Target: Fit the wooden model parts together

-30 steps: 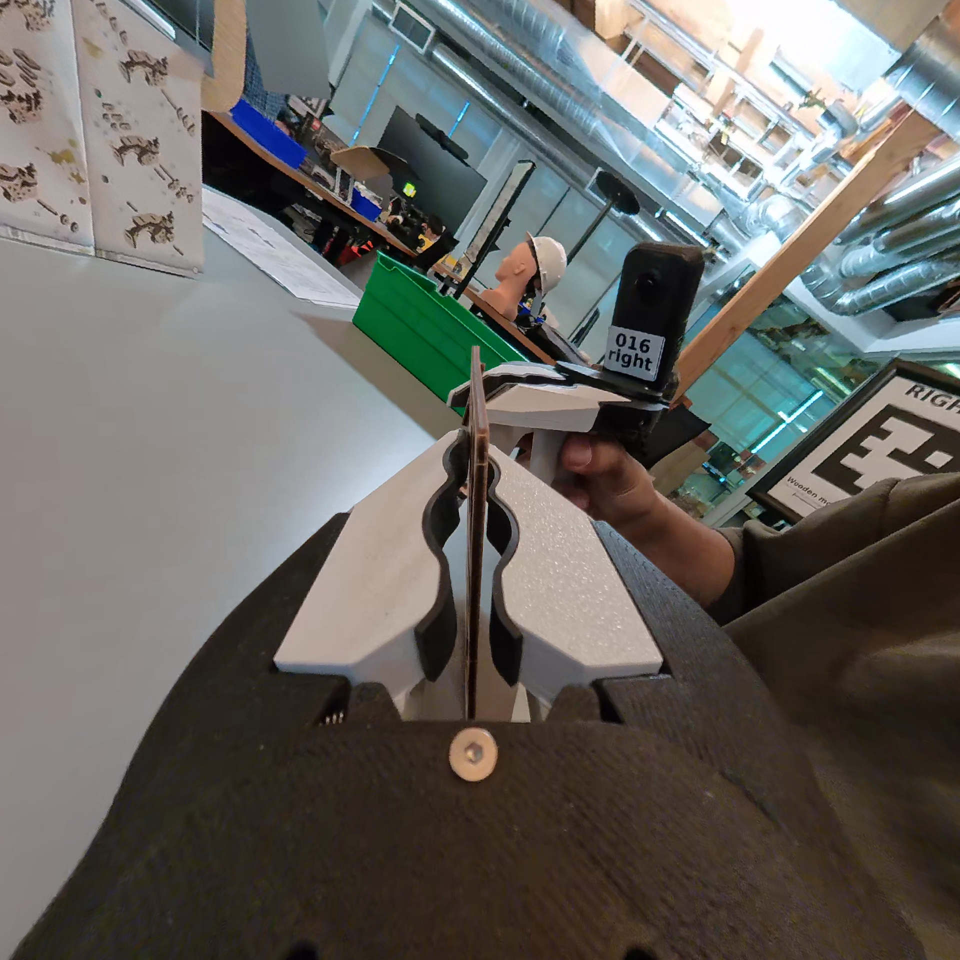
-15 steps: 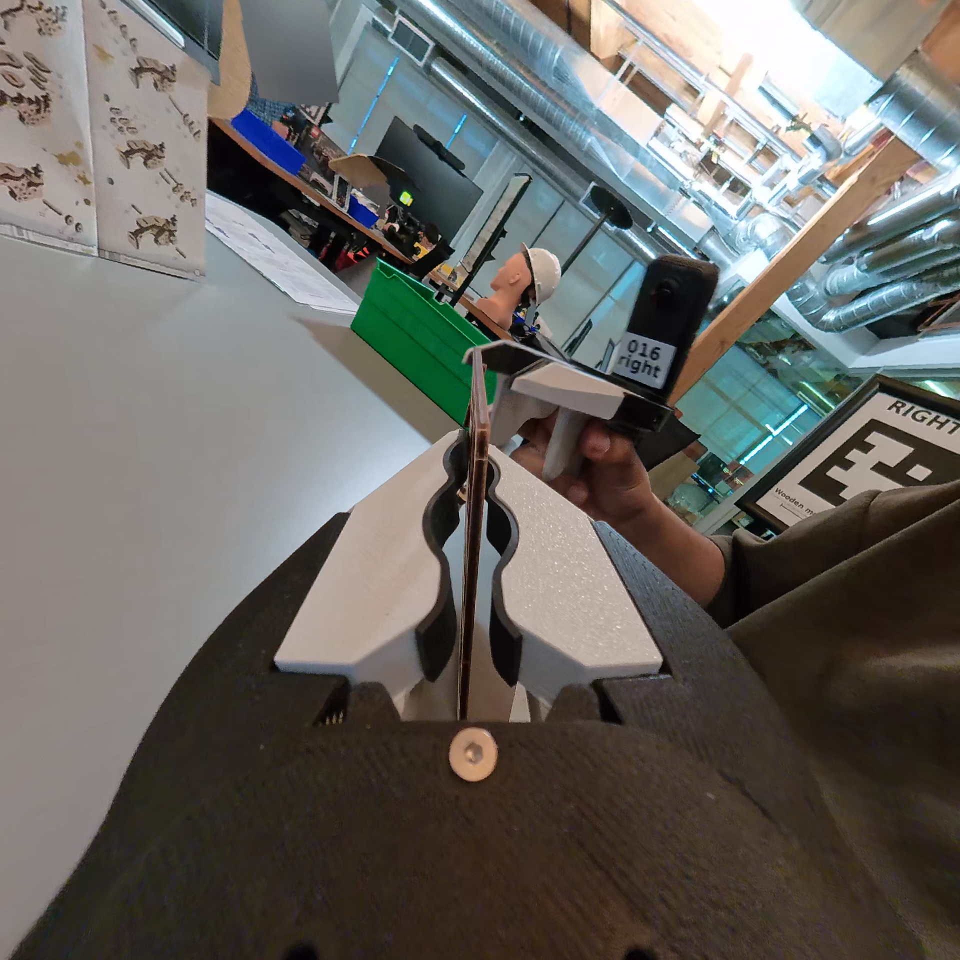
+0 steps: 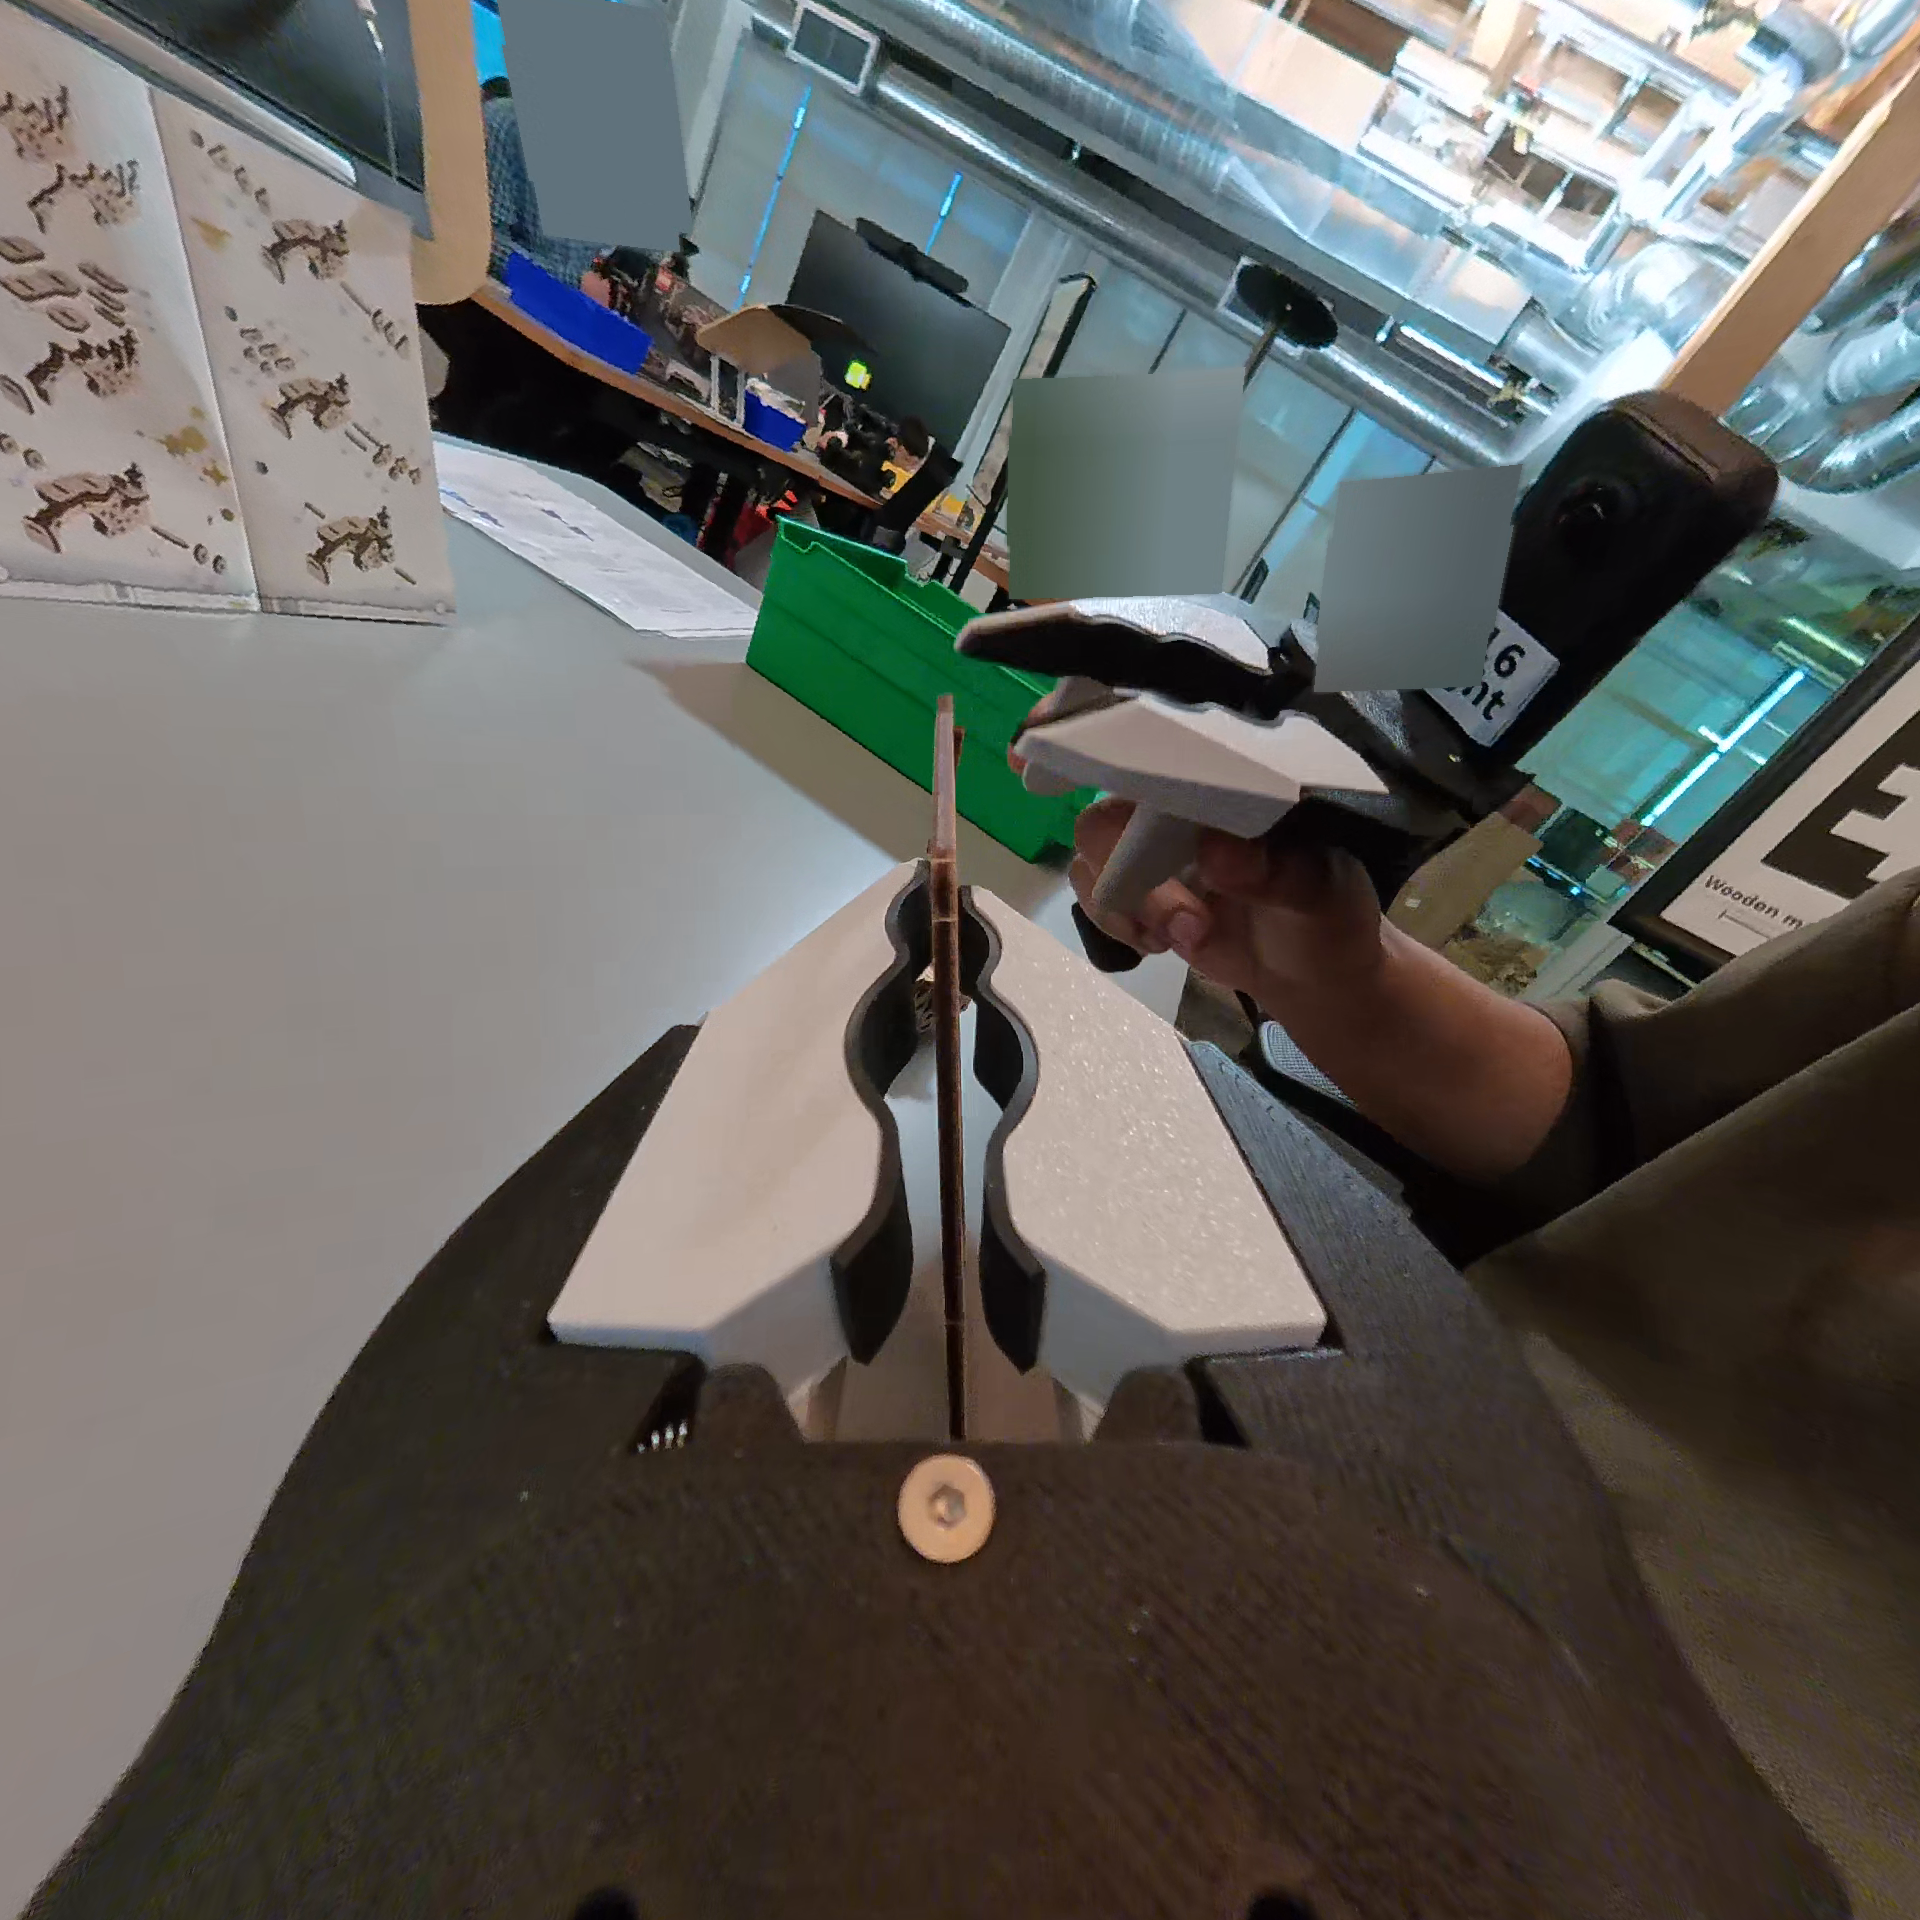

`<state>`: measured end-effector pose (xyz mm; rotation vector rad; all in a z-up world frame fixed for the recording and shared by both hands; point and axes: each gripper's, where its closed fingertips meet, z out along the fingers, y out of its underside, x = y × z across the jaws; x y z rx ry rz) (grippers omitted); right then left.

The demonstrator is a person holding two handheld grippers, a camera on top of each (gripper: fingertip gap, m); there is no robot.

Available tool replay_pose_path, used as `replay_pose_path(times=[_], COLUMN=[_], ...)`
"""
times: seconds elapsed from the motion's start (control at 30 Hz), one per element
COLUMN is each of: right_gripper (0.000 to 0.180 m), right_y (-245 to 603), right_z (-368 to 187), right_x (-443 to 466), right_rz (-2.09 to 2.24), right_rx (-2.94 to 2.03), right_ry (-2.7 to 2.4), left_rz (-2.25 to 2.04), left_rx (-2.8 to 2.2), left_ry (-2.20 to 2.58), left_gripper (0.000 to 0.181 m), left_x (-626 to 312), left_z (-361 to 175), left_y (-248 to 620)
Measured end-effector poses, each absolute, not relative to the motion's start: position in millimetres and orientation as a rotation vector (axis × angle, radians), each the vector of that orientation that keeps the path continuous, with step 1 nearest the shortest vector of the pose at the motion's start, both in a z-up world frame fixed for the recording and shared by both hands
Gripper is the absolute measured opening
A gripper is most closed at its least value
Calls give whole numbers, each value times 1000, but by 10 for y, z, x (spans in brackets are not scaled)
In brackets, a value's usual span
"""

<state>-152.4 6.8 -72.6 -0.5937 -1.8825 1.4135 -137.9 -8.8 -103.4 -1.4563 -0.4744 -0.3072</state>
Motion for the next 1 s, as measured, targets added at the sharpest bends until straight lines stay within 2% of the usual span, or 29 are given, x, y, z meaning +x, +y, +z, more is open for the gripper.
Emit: replay_pose_path(times=[0.17, 0.37, 0.8, 0.93, 1.0], right_gripper=[33, 15, 13, 20, 18], right_y=[116, 59, 90, 95, 87], right_z=[-766, -812, -864, -876, -885], right_x=[-1556, -1485, -1482, -1470, -1462], right_rz=[1517, 1752, 1854, 1881, 1897], right_rx=[-718, -839, -945, -969, -982], right_ry=[-1934, -2012, -2053, -2077, -2089], left_rz=[-322, -331, -349, -350, -349], left_rx=[-1448, -1445, -1439, -1441, -1443], left_ry=[-444, -423, -430, -425, -421], left_gripper=[0, 0, 0, 0, 0], left_x=[-1332, -1303, -1310, -1301, -1293], left_z=[-1007, -990, -1002, -1000, -996], left_y=[-77, -69, -71, -64, -60])
